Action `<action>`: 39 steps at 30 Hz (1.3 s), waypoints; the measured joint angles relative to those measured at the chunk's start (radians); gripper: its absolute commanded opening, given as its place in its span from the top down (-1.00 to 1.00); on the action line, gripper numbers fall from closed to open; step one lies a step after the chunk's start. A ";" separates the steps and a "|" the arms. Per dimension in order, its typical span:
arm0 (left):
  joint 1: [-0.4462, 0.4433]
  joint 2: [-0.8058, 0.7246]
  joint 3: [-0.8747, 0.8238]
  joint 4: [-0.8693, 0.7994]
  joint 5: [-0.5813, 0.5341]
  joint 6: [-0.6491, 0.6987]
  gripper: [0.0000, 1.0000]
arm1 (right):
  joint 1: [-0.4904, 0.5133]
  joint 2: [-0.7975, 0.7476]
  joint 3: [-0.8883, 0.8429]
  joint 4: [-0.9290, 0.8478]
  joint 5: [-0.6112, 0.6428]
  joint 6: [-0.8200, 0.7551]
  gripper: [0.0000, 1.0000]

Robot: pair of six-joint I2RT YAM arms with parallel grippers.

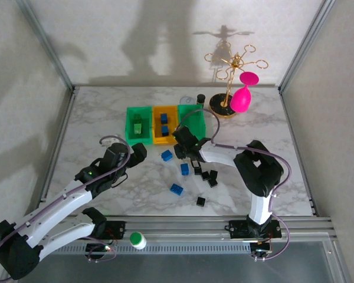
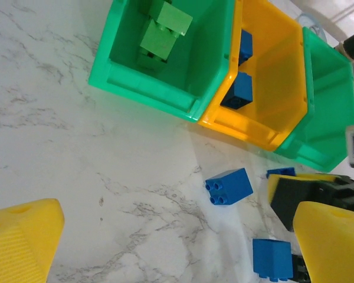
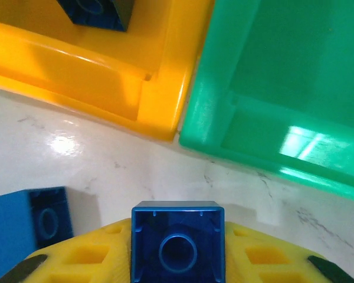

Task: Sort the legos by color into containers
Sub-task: Pick up the lego from the center of the table, then place the lego in the container.

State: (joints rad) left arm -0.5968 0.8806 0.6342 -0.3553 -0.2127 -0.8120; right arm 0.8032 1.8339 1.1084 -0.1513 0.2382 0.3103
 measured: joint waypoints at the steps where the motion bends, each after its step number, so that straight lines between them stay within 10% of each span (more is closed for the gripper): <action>1: 0.000 0.000 0.004 -0.003 -0.007 0.000 -0.99 | 0.001 -0.020 0.000 -0.006 -0.001 0.003 0.28; 39: 0.124 0.103 0.130 0.023 -0.083 0.056 -0.99 | -0.031 0.426 0.676 -0.099 0.000 0.041 0.14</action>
State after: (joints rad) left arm -0.4728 0.9840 0.7647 -0.3325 -0.2955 -0.7555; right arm 0.7719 2.2604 1.7844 -0.2504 0.2379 0.3511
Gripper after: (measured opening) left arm 0.996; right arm 0.420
